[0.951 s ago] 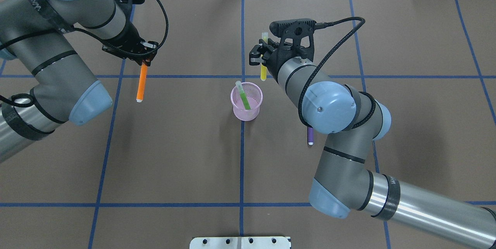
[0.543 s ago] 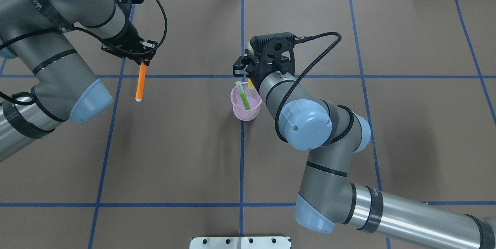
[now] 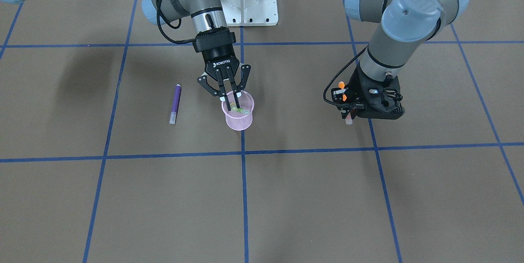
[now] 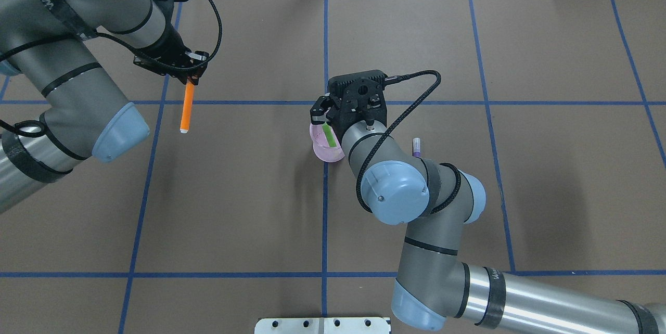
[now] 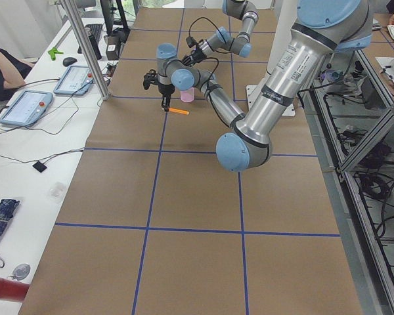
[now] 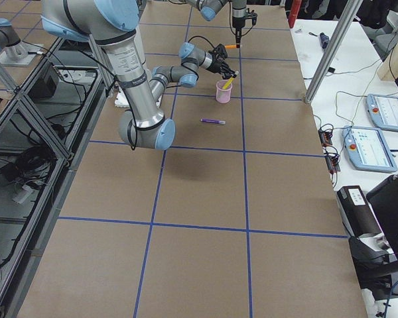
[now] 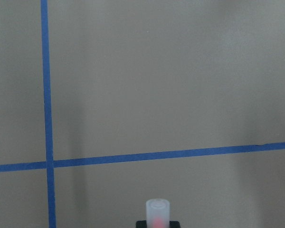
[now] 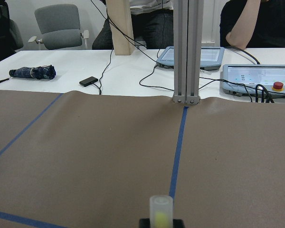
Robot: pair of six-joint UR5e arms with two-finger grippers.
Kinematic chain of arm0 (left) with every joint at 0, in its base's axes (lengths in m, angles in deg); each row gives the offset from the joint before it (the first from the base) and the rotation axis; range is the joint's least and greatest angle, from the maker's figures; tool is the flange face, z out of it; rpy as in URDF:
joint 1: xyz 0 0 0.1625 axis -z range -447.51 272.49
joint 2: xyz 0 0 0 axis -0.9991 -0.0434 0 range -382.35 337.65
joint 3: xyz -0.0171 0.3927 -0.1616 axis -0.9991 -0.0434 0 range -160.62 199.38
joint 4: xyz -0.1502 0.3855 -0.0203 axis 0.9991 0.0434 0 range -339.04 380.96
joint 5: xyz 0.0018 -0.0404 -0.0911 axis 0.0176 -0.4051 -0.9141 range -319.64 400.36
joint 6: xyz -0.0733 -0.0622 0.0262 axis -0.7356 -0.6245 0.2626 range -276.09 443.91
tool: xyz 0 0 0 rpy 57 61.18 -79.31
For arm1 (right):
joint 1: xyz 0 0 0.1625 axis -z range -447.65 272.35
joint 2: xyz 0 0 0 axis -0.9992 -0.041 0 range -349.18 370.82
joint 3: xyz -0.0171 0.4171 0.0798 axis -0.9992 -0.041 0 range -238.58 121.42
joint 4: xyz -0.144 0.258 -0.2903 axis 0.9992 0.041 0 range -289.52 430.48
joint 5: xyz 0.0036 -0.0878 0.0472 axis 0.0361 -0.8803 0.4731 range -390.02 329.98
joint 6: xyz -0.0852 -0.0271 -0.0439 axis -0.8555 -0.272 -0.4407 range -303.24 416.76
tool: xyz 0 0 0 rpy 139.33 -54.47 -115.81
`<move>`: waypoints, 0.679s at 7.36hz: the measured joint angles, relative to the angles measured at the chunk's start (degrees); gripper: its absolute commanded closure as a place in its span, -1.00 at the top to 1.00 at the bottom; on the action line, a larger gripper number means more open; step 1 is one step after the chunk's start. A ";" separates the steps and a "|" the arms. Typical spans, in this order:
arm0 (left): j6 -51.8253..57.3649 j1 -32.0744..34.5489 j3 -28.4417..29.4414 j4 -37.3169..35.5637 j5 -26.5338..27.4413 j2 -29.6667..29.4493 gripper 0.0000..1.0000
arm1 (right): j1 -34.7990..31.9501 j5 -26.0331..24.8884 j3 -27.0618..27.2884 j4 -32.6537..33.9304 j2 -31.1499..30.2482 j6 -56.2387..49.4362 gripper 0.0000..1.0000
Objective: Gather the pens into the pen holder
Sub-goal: 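Lower the yellow highlighter into the pink cup and open the right gripper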
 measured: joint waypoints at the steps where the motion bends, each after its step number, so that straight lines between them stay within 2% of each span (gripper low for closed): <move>1: 0.11 0.06 -0.06 0.76 0.01 0.02 -1.00 | 0.19 -0.37 0.09 -0.40 -0.14 -0.16 0.99; 3: 0.91 0.36 -0.26 5.85 0.30 0.31 -1.00 | 0.15 0.92 1.02 -1.61 -0.20 -2.08 0.99; 4: 1.04 0.44 -0.87 8.22 1.74 0.31 -1.00 | -0.65 3.76 1.80 -1.83 -0.24 -2.89 0.99; 5: 1.08 0.34 -2.06 10.21 4.15 0.18 -1.00 | -2.63 8.97 2.74 -1.82 -0.40 -3.37 0.99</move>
